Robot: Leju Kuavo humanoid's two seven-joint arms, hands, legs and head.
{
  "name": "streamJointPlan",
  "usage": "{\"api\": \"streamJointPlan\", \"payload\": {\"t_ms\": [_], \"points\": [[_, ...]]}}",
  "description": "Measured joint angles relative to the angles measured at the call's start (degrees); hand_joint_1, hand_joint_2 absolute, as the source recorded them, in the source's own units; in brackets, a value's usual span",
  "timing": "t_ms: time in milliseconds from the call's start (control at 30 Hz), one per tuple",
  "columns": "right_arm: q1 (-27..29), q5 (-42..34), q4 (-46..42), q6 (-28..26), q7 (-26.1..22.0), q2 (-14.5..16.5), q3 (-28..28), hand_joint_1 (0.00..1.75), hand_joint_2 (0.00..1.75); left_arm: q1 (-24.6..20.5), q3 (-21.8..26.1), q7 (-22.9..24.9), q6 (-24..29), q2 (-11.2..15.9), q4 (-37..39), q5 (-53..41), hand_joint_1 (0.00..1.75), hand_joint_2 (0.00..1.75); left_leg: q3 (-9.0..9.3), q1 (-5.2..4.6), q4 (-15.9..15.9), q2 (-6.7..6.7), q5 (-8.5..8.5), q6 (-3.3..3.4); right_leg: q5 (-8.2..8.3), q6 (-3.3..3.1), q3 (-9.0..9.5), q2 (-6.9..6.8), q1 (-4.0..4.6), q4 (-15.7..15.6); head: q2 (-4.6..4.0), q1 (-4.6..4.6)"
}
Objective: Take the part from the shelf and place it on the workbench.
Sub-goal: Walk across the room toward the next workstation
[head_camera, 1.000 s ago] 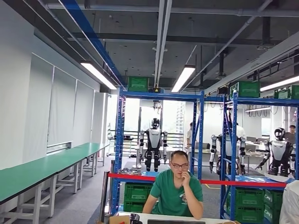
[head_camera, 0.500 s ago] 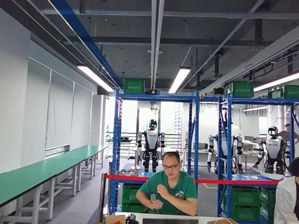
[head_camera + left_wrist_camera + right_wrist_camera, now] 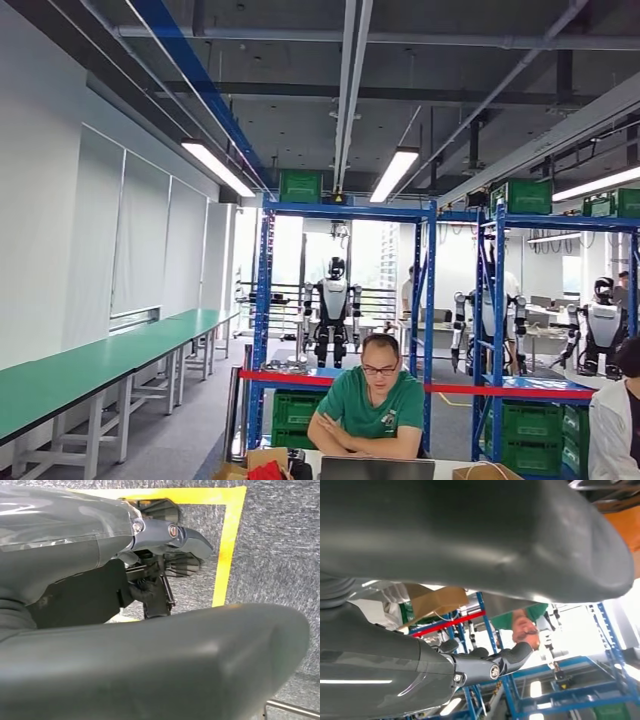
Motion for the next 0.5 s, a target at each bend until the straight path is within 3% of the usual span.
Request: {"api": "streamJointPlan", "payload": {"t_ms": [100, 133, 167, 200, 267, 333, 367, 433, 500], "points": [[0.09, -0.01, 0.05, 0.02, 0.0, -0.04, -0.01, 0.0, 0.0, -0.09, 0.0, 0.0, -0.04, 0.01, 0.0, 0.0, 0.0, 0.0, -1.8, -0.18, -0.04, 0.14, 1.57, 0.87, -7.44, 0.48, -2.02, 0.09, -0.23, 9.11, 0.0, 0.0], [0.21, -0.01, 0.09, 0.03, 0.0, -0.04, -0.01, 0.0, 0.0, -0.09, 0.0, 0.0, -0.05, 0.03, 0.0, 0.0, 0.0, 0.0, -2.49, -0.3, -0.03, 0.16, 2.11, 0.93, -8.64, 0.54, -2.26, 0.1, -0.25, 11.97, 0.0, 0.0], [0.34, -0.01, 0.11, 0.03, 0.0, -0.03, 0.0, 0.0, 0.0, -0.08, 0.0, 0.0, -0.07, 0.04, 0.0, 0.0, 0.0, 0.0, -3.2, -0.43, -0.01, 0.17, 2.66, 0.96, -8.66, 0.54, -1.85, 0.11, -0.25, 13.39, 0.0, 0.0], [0.42, -0.01, 0.13, 0.03, 0.0, -0.03, -0.01, 0.0, 0.0, -0.08, 0.0, 0.0, -0.09, 0.05, 0.0, 0.0, 0.0, 0.0, -3.93, -0.55, -0.01, 0.17, 3.22, 0.98, -7.68, 0.42, -0.52, 0.14, -0.21, 12.88, 0.0, 0.0], [0.38, -0.02, 0.09, 0.01, 0.0, -0.03, -0.01, 0.0, 0.0, -0.08, 0.0, -0.01, -0.15, 0.05, 0.0, 0.0, 0.0, 0.0, -5.13, -0.72, -0.01, 0.15, 4.25, 0.9, -5.18, -0.32, 4.66, 0.24, 0.12, 6.6, 0.0, 0.0], [0.09, -0.04, -0.16, -0.04, 0.0, -0.03, -0.03, 0.0, 0.0, -0.08, 0.0, -0.04, -0.2, 0.01, 0.0, 0.0, 0.0, 0.0, -5.84, -0.74, -0.04, 0.15, 5.24, 0.49, -5.03, -1.33, 10.13, 0.3, 0.74, -1.59, 0.0, 0.01], [-0.03, -0.05, -0.28, -0.05, 0.0, -0.03, -0.04, 0.0, 0.0, -0.07, 0.0, -0.07, -0.22, -0.01, 0.0, 0.0, 0.0, 0.0, -6.04, -0.6, -0.15, 0.17, 5.76, 0.17, -5.36, -1.66, 11.59, 0.35, 1.06, -4.07, 0.0, 0.02], [-0.15, -0.08, -0.39, -0.04, 0.0, -0.07, -0.06, 0.0, 0.0, 0.02, 0.0, -0.09, -0.27, -0.07, 0.0, 0.0, 0.0, 0.0, -6.31, -0.24, -0.58, 0.18, 6.7, -0.5, -4.87, -2.12, 12.05, 0.37, 1.37, -5.94, 0.0, 0.01], [-0.24, -0.1, -0.42, -0.02, 0.01, -0.05, -0.03, 0.0, 0.0, 0.13, 0.01, -0.09, -0.29, -0.09, 0.0, 0.0, 0.0, 0.0, -6.77, -0.12, -0.04, 0.14, 5.28, -0.93, -3.33, -2.64, 11.48, 0.08, 1.27, -6.74, 0.0, 0.01]]}}
